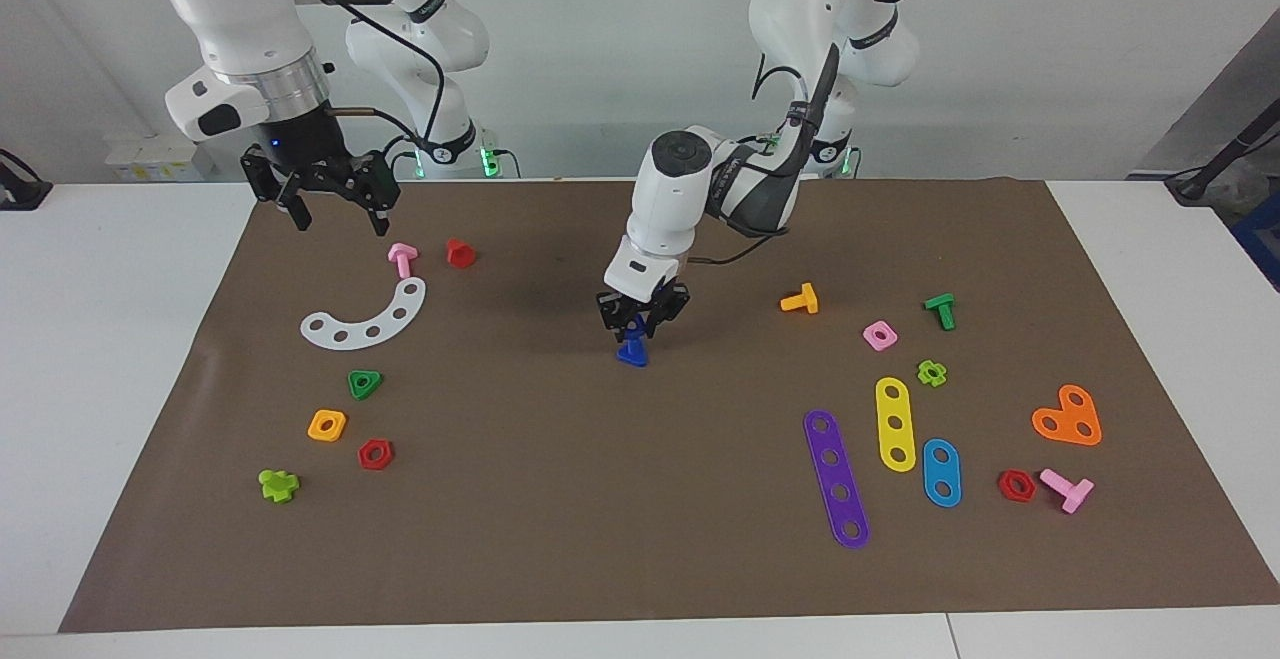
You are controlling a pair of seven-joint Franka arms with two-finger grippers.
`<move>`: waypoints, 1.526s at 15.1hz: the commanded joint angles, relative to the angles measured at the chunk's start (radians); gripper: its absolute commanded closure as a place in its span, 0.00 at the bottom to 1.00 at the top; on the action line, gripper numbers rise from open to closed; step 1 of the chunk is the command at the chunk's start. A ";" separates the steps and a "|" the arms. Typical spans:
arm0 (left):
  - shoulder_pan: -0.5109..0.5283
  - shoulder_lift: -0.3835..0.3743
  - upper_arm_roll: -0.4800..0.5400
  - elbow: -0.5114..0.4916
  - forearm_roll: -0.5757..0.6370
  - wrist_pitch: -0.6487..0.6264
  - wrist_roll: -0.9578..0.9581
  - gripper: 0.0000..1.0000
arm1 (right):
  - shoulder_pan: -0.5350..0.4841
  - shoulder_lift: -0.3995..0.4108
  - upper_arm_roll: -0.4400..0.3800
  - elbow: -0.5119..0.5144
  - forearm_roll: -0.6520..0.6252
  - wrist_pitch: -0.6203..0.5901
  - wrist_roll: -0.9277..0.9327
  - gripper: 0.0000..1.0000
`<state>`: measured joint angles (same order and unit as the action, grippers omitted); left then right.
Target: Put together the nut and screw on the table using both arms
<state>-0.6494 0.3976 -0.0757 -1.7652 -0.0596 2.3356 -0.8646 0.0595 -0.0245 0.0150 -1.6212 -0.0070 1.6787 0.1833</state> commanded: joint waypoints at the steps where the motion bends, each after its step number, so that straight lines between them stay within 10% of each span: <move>1: -0.015 0.030 0.013 0.016 0.006 0.014 -0.013 1.00 | -0.012 0.021 0.003 0.033 0.004 -0.037 -0.073 0.00; 23: -0.019 0.052 0.020 0.076 0.014 -0.045 -0.014 1.00 | -0.027 0.026 0.000 0.041 0.038 -0.042 -0.081 0.00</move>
<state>-0.6512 0.4313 -0.0737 -1.7188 -0.0586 2.3100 -0.8646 0.0508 -0.0096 0.0078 -1.5955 -0.0042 1.6415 0.1272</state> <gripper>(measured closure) 0.529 0.000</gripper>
